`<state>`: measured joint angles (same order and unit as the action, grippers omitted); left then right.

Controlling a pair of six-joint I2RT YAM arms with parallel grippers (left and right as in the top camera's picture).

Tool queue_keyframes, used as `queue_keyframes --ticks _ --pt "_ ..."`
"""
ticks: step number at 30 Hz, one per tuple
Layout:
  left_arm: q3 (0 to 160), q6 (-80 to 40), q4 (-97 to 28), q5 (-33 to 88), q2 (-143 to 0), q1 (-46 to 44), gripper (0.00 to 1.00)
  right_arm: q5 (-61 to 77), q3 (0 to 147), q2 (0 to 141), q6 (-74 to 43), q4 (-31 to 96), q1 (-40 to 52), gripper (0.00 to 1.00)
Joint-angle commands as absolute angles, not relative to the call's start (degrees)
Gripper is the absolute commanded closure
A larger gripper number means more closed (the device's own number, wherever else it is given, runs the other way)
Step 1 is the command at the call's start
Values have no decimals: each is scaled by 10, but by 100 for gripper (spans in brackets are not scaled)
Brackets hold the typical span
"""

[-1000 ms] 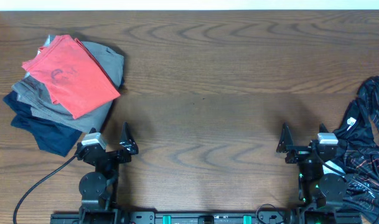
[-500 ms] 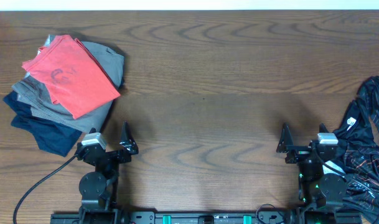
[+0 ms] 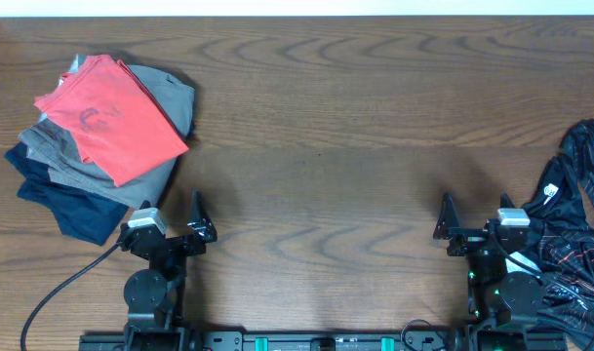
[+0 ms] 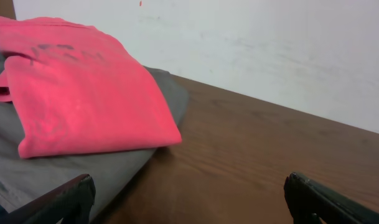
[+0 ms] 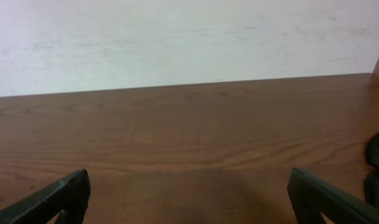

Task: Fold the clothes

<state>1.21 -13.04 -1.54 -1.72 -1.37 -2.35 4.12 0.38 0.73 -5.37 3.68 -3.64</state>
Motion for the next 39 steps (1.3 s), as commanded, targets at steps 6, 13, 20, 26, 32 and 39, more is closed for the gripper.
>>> queue_keyframes --ticks 6,13,20,26,32,39 --pt "3 -121 -40 -26 -15 -21 2 45 3 4 -44 39 -40 1" --pt "3 -123 -40 -19 -15 -21 2 43 3 4 -44 26 -40 1" --pt "4 -130 -34 -10 -16 -21 2 72 3 4 -114 28 -40 1" --pt "53 -130 -97 58 -39 -21 2 54 29 29 -128 81 -41 1" --pt "176 -131 -206 60 -147 -21 2 -20 120 138 -135 198 -41 1" --pt "354 -131 -360 60 -345 -21 2 -114 267 365 -137 319 -50 1"
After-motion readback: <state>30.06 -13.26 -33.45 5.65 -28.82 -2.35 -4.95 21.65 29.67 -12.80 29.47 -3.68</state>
